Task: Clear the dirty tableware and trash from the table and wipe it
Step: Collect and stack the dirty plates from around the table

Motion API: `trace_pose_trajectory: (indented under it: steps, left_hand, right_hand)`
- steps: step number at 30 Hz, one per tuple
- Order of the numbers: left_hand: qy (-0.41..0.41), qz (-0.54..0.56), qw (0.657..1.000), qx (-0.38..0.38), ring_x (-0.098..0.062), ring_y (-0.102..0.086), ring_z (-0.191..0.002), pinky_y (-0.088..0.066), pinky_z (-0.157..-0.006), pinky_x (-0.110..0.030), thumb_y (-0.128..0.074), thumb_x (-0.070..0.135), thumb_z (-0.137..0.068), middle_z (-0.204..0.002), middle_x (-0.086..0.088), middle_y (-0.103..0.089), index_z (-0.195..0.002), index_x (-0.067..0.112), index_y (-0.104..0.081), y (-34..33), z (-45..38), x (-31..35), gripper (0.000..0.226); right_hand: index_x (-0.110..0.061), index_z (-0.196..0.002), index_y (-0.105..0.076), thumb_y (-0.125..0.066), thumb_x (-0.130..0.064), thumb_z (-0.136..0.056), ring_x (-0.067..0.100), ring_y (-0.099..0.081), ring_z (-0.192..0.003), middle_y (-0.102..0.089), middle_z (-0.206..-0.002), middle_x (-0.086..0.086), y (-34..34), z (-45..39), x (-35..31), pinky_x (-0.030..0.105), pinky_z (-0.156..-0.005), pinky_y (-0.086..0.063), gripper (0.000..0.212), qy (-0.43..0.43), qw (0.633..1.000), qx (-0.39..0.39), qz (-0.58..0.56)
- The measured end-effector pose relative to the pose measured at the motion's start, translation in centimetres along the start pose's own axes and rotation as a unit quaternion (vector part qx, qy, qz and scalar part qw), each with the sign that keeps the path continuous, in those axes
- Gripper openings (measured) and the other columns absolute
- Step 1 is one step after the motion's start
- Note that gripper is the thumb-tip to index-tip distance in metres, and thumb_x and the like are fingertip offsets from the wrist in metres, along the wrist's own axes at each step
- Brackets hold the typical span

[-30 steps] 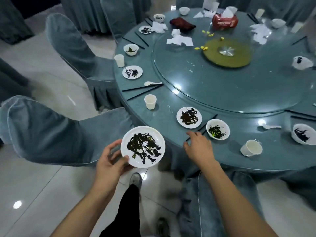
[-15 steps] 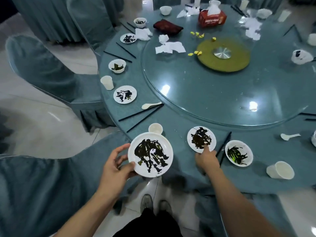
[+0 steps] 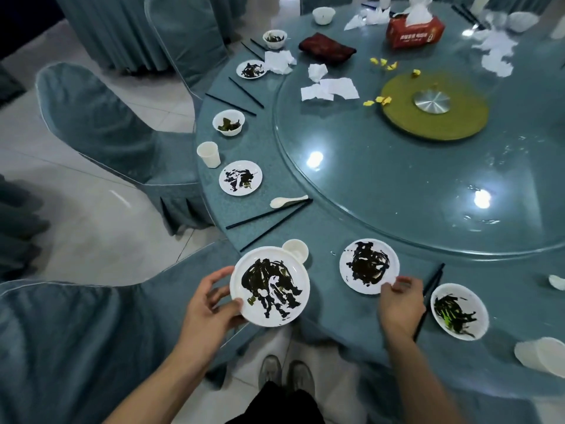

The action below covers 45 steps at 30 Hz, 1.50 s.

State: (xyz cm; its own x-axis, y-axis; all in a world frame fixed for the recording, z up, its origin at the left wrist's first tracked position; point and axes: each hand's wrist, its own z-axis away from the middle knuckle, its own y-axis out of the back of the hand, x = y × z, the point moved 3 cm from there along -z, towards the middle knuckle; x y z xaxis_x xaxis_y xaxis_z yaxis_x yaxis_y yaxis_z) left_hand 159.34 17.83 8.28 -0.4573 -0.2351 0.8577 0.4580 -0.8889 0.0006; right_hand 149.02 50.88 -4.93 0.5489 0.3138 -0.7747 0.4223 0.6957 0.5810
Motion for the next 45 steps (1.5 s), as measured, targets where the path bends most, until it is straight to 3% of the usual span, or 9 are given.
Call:
trace_pose_trajectory:
  steps: [5,9,14,19,23,26,30,37,45]
  left_hand:
    - [0.008,0.024,0.999,0.02,-0.026,-0.074,-0.099,-0.063,-0.08,-0.047,-0.061,-0.018,-0.087,-0.119,-0.011,-0.072,-0.124,0.025,-0.063,-0.1,-0.3,-0.4,0.057]
    - [0.01,0.053,0.998,0.04,-0.026,-0.075,-0.096,-0.063,-0.079,-0.045,-0.06,-0.019,-0.087,-0.117,-0.012,-0.072,-0.127,0.021,-0.062,0.4,0.2,-0.6,0.057]
    - [-0.012,0.085,0.994,0.065,-0.026,-0.075,-0.095,-0.064,-0.074,-0.042,-0.06,-0.018,-0.088,-0.118,-0.01,-0.072,-0.128,0.02,-0.06,3.1,1.3,-0.5,0.056]
    - [-0.04,0.144,0.984,0.1,-0.023,-0.075,-0.091,-0.062,-0.069,-0.035,-0.061,-0.018,-0.087,-0.111,-0.009,-0.074,-0.126,0.019,-0.06,8.7,3.1,-0.4,0.054]
    - [-0.059,0.203,0.969,0.127,-0.02,-0.075,-0.086,-0.061,-0.065,-0.033,-0.061,-0.017,-0.086,-0.104,-0.008,-0.075,-0.124,0.019,-0.061,15.0,4.8,-0.7,0.052]
    - [-0.081,0.223,0.96,0.147,-0.018,-0.074,-0.085,-0.06,-0.063,-0.031,-0.062,-0.015,-0.088,-0.106,-0.007,-0.075,-0.123,0.02,-0.061,20.9,6.3,-0.7,0.049]
    - [-0.082,0.215,0.958,0.17,-0.022,-0.073,-0.09,-0.063,-0.071,-0.037,-0.061,-0.005,-0.093,-0.107,-0.009,-0.075,-0.124,0.022,-0.063,28.8,8.7,-0.8,0.041]
    - [-0.103,0.162,0.96,0.202,-0.028,-0.075,-0.097,-0.062,-0.074,-0.038,-0.06,-0.014,-0.091,-0.112,-0.009,-0.074,-0.127,0.024,-0.062,44.3,12.4,-1.3,0.053]
    - [-0.105,0.169,0.956,0.213,-0.025,-0.076,-0.092,-0.063,-0.072,-0.036,-0.057,-0.017,-0.09,-0.11,-0.01,-0.075,-0.128,0.021,-0.062,52.8,9.7,0.1,0.054]
  right_hand:
    - [-0.019,-0.118,-0.062,-0.07,-0.004,-0.082,0.02,-0.068,-0.074,-0.07,-0.085,0.009,2.0,1.8,-4.5,0.034,-0.081,-0.056,0.04,0.004,0.991,-0.018,-0.133]
    - [-0.013,-0.116,-0.064,-0.063,0.008,-0.087,0.004,-0.064,-0.054,-0.066,-0.079,0.01,1.5,5.0,-9.7,0.015,-0.057,-0.054,0.036,0.041,0.968,-0.14,-0.205]
    - [-0.018,-0.11,-0.072,-0.065,0.006,-0.086,0.011,-0.058,-0.063,-0.06,-0.07,-0.001,-3.2,11.5,-13.5,0.027,-0.066,-0.054,0.034,0.13,0.923,-0.33,-0.149]
    - [-0.042,-0.099,-0.067,-0.07,-0.008,-0.087,0.005,-0.057,-0.063,-0.062,-0.075,-0.005,-6.5,19.1,-16.1,0.014,-0.068,-0.046,0.037,0.281,0.876,-0.382,-0.085]
    - [-0.04,-0.109,-0.065,-0.067,-0.01,-0.093,-0.003,-0.066,-0.075,-0.072,-0.09,-0.009,-8.6,26.6,-17.5,0.008,-0.073,-0.048,0.033,0.306,0.837,-0.446,-0.085]
    - [-0.045,-0.113,-0.065,-0.064,-0.01,-0.095,0.004,-0.069,-0.077,-0.074,-0.091,-0.003,-10.5,32.5,-17.9,0.021,-0.077,-0.056,0.039,0.319,0.807,-0.49,-0.077]
    - [-0.034,-0.117,-0.07,-0.066,-0.007,-0.093,0.012,-0.07,-0.082,-0.073,-0.093,-0.005,-12.9,40.4,-17.5,0.039,-0.081,-0.061,0.035,0.332,0.794,-0.507,-0.056]
    - [-0.028,-0.115,-0.068,-0.067,-0.003,-0.09,0.005,-0.065,-0.076,-0.071,-0.093,-0.001,-17.2,55.7,-17.4,0.027,-0.078,-0.057,0.036,0.365,0.764,-0.529,-0.051]
    - [-0.03,-0.131,-0.06,-0.058,-0.028,-0.099,0.001,-0.06,-0.098,-0.062,-0.115,-0.01,-22.7,61.3,-19.8,0.023,-0.09,-0.048,0.032,0.48,0.743,-0.465,0.04]
